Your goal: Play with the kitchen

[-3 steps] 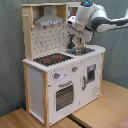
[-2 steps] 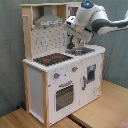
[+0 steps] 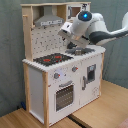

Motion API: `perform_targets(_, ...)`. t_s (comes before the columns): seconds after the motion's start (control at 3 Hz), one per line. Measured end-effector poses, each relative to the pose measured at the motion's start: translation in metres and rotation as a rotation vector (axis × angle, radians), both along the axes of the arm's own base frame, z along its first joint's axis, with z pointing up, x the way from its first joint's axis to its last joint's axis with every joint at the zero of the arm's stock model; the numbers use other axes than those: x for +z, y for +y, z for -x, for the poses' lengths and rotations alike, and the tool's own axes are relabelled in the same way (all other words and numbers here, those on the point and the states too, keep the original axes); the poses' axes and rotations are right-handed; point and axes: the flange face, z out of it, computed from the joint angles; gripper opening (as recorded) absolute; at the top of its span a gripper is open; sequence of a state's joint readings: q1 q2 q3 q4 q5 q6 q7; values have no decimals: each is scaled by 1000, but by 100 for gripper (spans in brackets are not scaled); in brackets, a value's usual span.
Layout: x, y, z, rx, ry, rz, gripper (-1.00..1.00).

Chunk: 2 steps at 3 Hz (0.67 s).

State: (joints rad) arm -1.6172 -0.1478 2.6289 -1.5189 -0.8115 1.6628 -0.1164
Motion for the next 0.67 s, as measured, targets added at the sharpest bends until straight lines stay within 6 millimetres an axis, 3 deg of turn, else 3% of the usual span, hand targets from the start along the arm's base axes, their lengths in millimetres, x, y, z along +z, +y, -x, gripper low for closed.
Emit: perform_targets(0.67,-8,30,24,53,-138,180,100)
